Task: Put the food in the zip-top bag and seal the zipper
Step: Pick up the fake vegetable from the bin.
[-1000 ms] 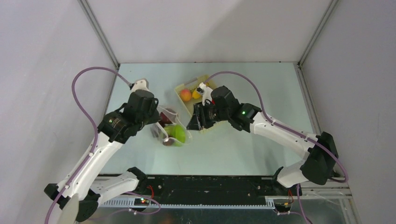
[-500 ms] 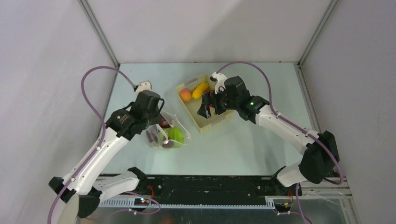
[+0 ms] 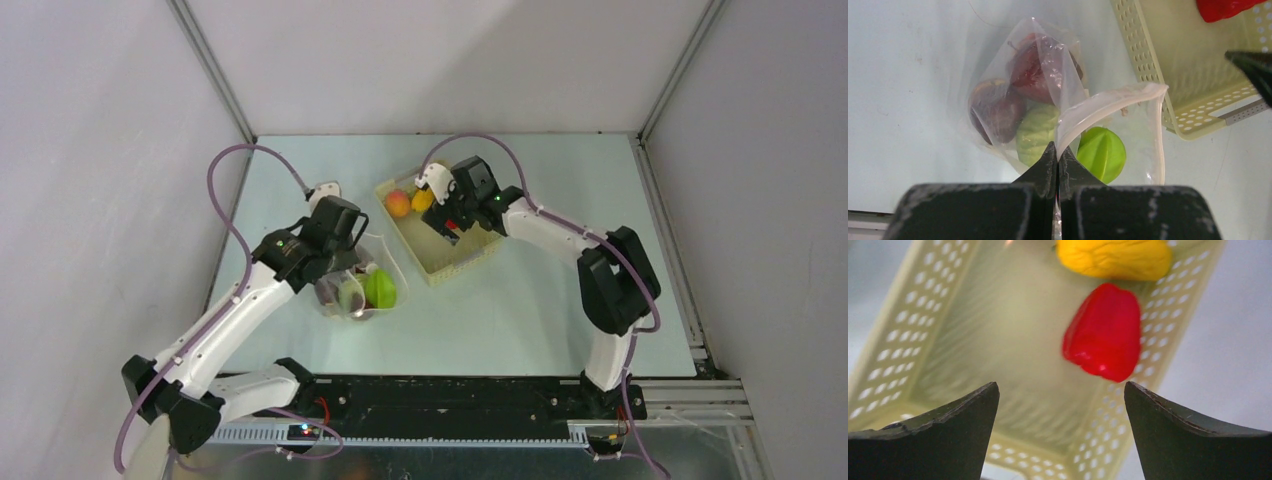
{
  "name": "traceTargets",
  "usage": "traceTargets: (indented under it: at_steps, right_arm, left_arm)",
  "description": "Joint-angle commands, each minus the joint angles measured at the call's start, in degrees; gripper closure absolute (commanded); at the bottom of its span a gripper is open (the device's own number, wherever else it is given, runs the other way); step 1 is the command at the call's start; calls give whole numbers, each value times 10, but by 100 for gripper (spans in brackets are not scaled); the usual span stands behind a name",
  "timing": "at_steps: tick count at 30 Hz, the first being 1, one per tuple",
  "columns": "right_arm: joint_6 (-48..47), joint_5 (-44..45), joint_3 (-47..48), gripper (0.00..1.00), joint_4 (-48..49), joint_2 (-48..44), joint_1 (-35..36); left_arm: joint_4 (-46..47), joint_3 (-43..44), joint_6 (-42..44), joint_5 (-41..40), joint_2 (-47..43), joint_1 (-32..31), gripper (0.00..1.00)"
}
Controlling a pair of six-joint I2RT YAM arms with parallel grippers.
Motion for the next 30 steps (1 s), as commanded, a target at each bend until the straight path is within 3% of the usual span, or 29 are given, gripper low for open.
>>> traceTargets:
  at_steps: [1, 11, 30]
  right_arm:
    - [-119, 21, 71, 1, -11, 42, -14]
    - [-157, 0, 139, 1, -32, 108, -12]
    - [-167, 67, 178, 1, -44, 193, -12]
  left_arm:
    - [25, -1, -7, 12, 8, 0, 100]
    - [29, 2, -8, 23, 24, 0, 100]
    - [25, 10, -4, 16, 16, 0, 100]
